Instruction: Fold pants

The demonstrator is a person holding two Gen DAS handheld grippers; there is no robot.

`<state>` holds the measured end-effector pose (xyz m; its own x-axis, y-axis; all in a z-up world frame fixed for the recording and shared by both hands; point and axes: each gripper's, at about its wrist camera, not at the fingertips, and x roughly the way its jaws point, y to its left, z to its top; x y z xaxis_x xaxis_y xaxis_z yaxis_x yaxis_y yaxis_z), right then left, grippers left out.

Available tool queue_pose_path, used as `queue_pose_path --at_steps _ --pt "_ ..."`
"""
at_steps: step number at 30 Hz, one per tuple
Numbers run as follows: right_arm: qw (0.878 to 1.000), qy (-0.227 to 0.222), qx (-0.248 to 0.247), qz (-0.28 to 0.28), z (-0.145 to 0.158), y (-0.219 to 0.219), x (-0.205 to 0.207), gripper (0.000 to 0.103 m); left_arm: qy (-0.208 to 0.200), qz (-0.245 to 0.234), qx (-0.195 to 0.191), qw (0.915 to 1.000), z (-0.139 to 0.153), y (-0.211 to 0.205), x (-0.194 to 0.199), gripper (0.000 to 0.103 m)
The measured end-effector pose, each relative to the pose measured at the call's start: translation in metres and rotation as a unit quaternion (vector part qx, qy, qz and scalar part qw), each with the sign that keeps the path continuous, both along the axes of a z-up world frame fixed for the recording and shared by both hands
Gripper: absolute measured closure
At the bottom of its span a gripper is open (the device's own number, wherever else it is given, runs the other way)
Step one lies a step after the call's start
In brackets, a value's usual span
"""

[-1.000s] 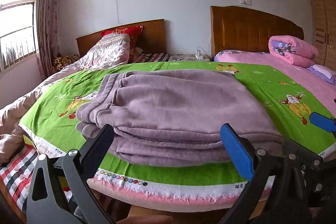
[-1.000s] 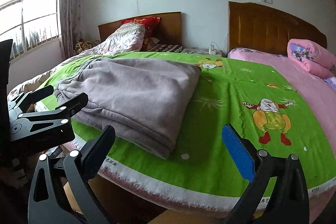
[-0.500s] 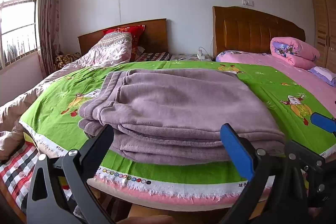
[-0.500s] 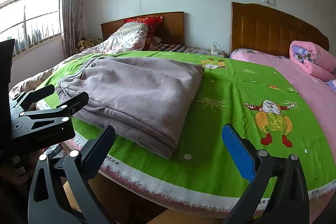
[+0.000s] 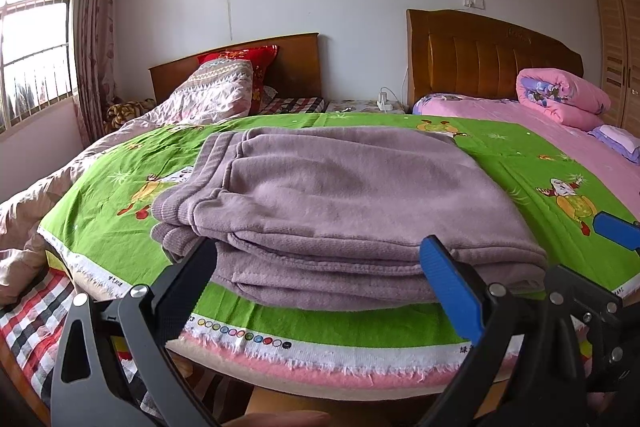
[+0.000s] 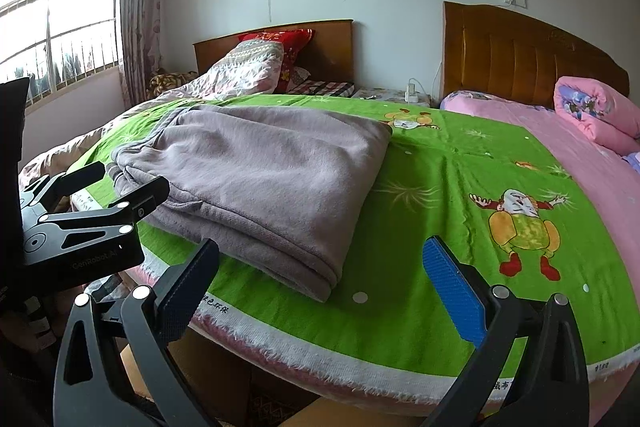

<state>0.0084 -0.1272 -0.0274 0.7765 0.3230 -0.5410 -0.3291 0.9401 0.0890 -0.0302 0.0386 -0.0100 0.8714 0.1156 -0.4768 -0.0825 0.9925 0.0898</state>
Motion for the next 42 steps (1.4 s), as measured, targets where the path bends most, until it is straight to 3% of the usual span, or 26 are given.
queue_pose_path --at_steps 42 --pt "1.000 0.009 0.000 0.011 -0.0043 -0.0029 0.0029 0.004 0.012 0.003 -0.005 0.9999 -0.0079 0.0047 -0.0011 0.002"
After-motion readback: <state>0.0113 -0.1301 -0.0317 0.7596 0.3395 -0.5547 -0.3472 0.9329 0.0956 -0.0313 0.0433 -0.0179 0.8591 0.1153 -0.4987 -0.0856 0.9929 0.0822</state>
